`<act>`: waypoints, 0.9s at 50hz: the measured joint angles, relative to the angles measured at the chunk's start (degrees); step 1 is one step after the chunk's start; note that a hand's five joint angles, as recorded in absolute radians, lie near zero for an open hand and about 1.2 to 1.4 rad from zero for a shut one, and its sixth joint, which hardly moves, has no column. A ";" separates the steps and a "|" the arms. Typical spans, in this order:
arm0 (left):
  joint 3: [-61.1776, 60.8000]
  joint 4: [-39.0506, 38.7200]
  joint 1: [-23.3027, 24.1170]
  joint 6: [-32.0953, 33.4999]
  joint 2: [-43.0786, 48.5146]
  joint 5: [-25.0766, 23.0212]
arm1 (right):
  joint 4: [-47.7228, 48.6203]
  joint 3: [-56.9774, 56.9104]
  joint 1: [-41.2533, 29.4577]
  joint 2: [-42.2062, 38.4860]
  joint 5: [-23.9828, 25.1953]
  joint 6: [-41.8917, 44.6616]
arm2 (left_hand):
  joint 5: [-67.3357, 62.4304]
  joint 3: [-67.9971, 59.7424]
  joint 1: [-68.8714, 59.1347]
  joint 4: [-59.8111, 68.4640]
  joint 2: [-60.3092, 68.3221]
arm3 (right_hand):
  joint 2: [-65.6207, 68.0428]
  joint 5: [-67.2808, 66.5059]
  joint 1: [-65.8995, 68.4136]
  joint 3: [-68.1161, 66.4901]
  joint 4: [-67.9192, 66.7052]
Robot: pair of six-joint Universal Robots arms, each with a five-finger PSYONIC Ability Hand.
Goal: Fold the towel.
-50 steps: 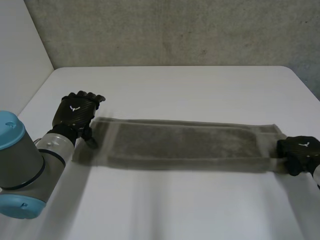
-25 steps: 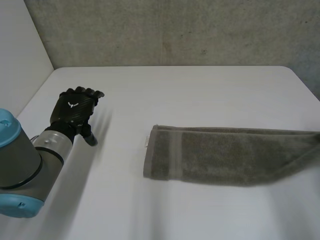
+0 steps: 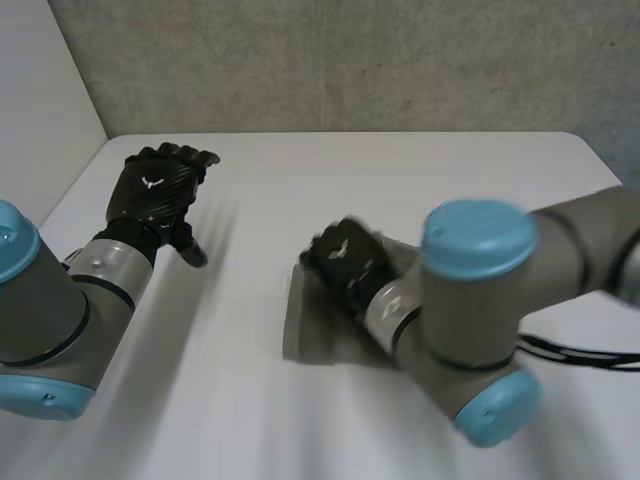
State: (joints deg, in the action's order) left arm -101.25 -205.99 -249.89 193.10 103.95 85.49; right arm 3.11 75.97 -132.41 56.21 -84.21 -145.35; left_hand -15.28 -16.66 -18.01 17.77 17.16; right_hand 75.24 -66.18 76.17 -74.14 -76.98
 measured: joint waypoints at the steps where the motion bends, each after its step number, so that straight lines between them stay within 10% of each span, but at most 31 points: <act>1: 0.10 -0.01 0.12 -0.02 0.05 0.00 | 0.01 0.05 -0.46 -0.54 0.06 0.05 | 0.00 0.00 0.00 0.00 0.00 | 0.00 0.00 0.00 0.00 0.00; 10: 3.32 -0.02 3.58 -0.08 1.63 0.09 | 0.61 3.99 -0.24 2.24 2.61 -1.17 | 0.03 0.21 0.00 0.00 0.00 | -60.33 63.15 -61.09 59.33 61.79; 26: 11.92 0.16 16.85 -1.39 7.73 0.28 | 2.92 23.67 18.10 22.89 5.81 -9.60 | 0.09 0.27 0.00 0.00 -0.01 | -60.91 65.05 -62.93 60.20 62.31; 45: 20.88 2.56 29.46 -2.59 21.37 0.52 | 3.27 33.45 27.20 24.11 7.10 -9.81 | 0.14 0.27 0.01 0.00 -0.01 | -59.74 59.26 -59.75 58.16 61.43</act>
State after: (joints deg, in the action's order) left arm -80.37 -203.43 -220.43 190.51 125.31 86.01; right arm 6.38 109.42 -105.21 80.31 -77.11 -155.16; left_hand -15.14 -16.38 -18.00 17.77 17.15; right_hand 15.50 -6.92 16.43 -15.98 -15.55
